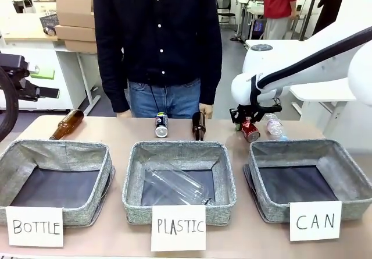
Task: Sort the can waste into the basket.
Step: Pick up the can waste from the table and place it in the right Fabric basket.
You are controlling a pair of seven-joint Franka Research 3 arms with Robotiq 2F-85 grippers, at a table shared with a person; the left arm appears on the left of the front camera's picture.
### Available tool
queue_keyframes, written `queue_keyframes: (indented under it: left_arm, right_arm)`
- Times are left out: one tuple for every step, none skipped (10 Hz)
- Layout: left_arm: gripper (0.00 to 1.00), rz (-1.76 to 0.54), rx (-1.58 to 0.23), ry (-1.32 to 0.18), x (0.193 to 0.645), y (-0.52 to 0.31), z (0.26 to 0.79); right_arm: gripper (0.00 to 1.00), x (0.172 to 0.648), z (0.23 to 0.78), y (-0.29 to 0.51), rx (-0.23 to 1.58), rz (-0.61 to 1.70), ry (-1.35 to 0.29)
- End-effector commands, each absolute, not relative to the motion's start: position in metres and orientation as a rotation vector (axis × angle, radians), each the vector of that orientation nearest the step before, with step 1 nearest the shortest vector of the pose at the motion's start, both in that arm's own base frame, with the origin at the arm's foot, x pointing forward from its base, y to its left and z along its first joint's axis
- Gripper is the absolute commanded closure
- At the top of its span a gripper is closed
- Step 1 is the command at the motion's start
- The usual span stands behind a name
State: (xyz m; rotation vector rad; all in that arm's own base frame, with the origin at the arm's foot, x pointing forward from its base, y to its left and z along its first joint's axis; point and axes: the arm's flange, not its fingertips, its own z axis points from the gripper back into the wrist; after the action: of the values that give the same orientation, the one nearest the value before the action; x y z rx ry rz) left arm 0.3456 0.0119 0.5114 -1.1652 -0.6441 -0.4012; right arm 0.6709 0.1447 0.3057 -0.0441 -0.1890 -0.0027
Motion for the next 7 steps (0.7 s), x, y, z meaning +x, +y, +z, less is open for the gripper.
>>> queue_keyframes:
  left_arm:
    - [0.0,-0.415,-1.183,-0.674,0.348,0.01,0.512]
    - [0.0,-0.415,-1.183,-0.674,0.348,0.01,0.512]
    - [0.0,-0.415,-1.183,-0.674,0.348,0.01,0.512]
    - [0.0,-0.415,-1.183,-0.674,0.348,0.01,0.512]
    - [0.0,-0.415,-1.183,-0.674,0.348,0.01,0.512]
    - [0.0,-0.415,-1.183,-0.674,0.348,0.01,0.512]
    - [0.0,-0.415,-1.183,-0.674,0.348,0.01,0.512]
  right_arm:
    - [1.0,0.66,0.321,0.138,-0.01,0.022,-0.173]
    - [1.0,0.644,0.348,0.132,-0.009,0.025,-0.192]
    - [1.0,0.61,0.394,0.121,0.006,0.079,-0.155]
    - [1.0,0.574,0.428,0.108,0.011,0.113,-0.063]
    - [1.0,0.536,0.45,0.094,0.012,0.213,-0.02]
    - [1.0,0.505,0.459,0.08,0.026,0.317,0.025]
    - [1.0,0.473,0.46,0.067,0.032,0.418,0.064]
